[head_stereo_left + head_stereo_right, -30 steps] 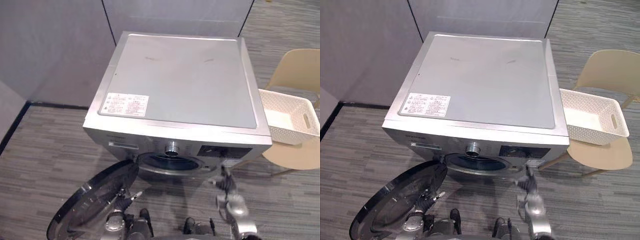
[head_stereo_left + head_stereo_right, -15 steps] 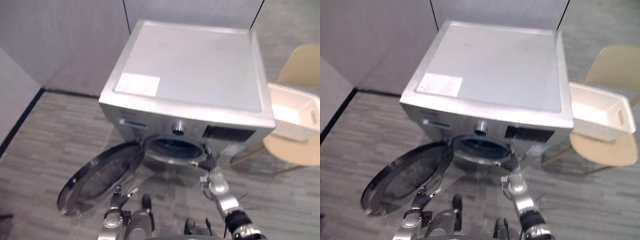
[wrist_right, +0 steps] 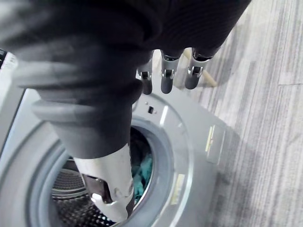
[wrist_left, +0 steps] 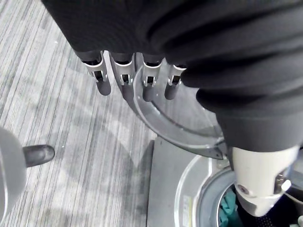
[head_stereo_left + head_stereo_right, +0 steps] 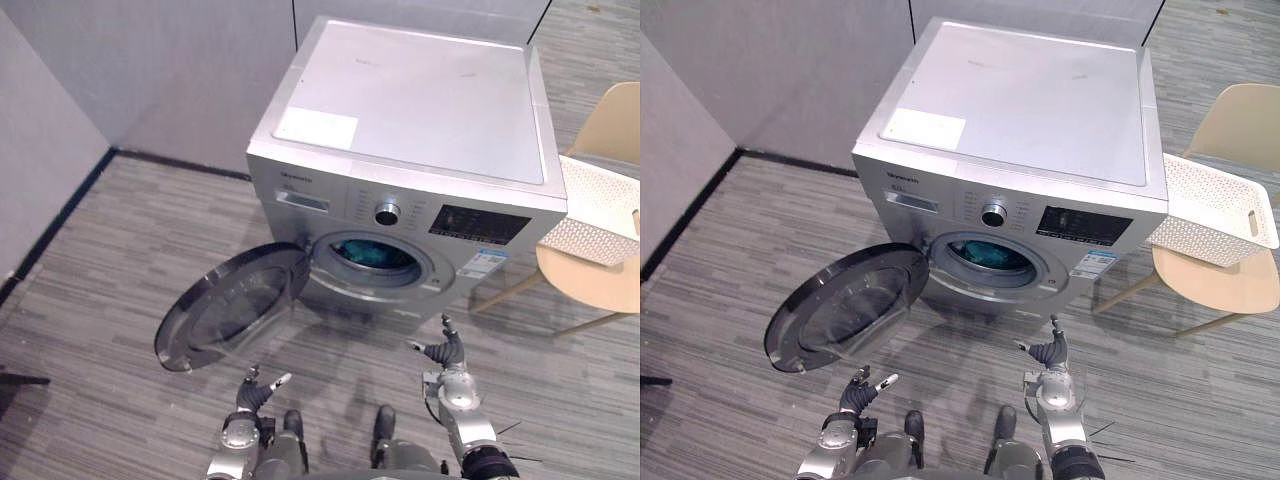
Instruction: Pick up the laundry basket with both hands and put the clothes into the washing machine.
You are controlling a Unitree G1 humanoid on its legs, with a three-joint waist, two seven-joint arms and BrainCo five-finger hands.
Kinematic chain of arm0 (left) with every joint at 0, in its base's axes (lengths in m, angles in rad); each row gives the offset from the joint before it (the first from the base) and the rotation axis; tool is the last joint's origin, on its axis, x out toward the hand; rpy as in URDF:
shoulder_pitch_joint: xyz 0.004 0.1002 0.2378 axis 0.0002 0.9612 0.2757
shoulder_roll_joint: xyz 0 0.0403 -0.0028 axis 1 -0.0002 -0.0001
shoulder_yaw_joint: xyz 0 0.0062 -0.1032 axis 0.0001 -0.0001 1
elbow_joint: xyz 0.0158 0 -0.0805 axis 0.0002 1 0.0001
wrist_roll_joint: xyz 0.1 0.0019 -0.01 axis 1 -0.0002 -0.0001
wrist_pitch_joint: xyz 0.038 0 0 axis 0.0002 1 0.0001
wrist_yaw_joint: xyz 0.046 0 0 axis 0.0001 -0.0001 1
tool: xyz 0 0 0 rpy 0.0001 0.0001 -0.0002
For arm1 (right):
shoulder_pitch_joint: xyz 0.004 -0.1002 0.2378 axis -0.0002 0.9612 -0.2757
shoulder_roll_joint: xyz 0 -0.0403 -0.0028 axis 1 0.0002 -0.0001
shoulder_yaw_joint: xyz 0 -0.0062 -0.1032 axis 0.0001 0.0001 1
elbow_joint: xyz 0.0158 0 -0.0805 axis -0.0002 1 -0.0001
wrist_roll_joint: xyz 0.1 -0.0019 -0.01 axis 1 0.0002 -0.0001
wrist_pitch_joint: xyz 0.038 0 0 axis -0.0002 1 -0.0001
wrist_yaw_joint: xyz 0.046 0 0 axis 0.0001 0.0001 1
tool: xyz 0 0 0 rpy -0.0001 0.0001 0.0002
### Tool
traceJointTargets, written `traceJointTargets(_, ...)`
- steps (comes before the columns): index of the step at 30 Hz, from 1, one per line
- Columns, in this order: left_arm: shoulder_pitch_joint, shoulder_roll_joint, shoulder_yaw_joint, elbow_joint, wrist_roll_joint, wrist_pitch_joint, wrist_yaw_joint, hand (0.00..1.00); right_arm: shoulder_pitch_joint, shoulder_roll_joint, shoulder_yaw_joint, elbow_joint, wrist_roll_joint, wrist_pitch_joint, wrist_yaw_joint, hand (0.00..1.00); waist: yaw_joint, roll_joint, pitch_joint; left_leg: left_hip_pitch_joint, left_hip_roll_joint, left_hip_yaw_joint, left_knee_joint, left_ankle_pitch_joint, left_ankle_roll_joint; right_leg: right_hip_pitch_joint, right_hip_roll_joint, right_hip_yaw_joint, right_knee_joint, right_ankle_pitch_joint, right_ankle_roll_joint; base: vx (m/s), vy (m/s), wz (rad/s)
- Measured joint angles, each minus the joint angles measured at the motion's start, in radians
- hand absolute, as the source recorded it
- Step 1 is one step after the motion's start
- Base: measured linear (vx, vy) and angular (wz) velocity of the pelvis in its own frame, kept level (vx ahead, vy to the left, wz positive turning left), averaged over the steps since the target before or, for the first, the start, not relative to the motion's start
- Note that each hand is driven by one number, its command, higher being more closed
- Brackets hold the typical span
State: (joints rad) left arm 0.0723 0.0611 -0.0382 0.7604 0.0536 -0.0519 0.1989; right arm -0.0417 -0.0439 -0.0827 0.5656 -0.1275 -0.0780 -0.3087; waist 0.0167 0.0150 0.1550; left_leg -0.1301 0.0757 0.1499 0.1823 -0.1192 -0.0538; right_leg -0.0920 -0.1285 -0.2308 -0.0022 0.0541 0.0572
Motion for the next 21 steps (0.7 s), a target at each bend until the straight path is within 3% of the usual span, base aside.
traceJointTargets(4, 0.006, 0.021, 0.014, -0.004, -0.001, 0.000, 0.022, 0.00, 0.015, -0.001, -0.028, 0.015, 0.032, -0.008, -0.002, 0.00, -0.004, 0.011, -0.012, 0.027, -0.008, 0.067, -0.009, -0.012, 0.017, 0.000, -0.005, 0.068, -0.033, 0.029, 0.010, -0.01, 0.067, -0.45)
traceJointTargets(6, 0.003, 0.013, 0.045, -0.015, -0.002, 0.001, 0.024, 0.00, 0.038, -0.004, -0.081, 0.118, 0.057, -0.029, 0.022, 0.00, -0.006, 0.010, -0.014, 0.039, -0.007, 0.077, -0.010, -0.013, 0.022, 0.003, 0.000, 0.084, -0.037, 0.033, 0.007, 0.06, 0.010, -0.32)
traceJointTargets(8, -0.003, 0.019, 0.049, -0.067, -0.002, 0.001, 0.021, 0.00, 0.064, -0.018, -0.176, 0.269, 0.102, 0.014, 0.072, 0.00, -0.008, 0.009, -0.018, 0.049, -0.005, 0.075, -0.013, -0.012, 0.025, 0.011, 0.003, 0.077, -0.040, 0.033, 0.008, 0.10, -0.009, -0.02)
traceJointTargets(10, -0.006, 0.026, 0.067, -0.107, -0.002, 0.000, 0.018, 0.00, 0.096, -0.043, -0.194, 0.305, 0.132, 0.037, 0.084, 0.00, -0.019, 0.009, -0.018, 0.062, -0.006, 0.071, -0.024, -0.012, 0.025, 0.028, 0.004, 0.069, -0.054, 0.033, 0.008, 0.08, -0.015, 0.06)
traceJointTargets(12, -0.009, 0.034, 0.101, -0.148, -0.003, 0.000, 0.018, 0.00, 0.097, -0.058, -0.192, 0.307, 0.150, 0.042, 0.098, 0.00, -0.032, 0.008, -0.019, 0.074, -0.007, 0.071, -0.035, -0.012, 0.025, 0.036, 0.005, 0.068, -0.057, 0.032, 0.008, 0.05, -0.010, 0.00)
traceJointTargets(21, -0.005, 0.070, 0.127, -0.358, -0.004, -0.004, 0.014, 0.00, 0.100, -0.060, -0.170, 0.260, 0.166, 0.018, 0.125, 0.00, -0.027, -0.004, -0.034, 0.075, -0.016, 0.046, -0.050, -0.010, 0.025, 0.054, 0.004, 0.043, -0.076, 0.029, 0.012, 0.00, -0.004, 0.08)
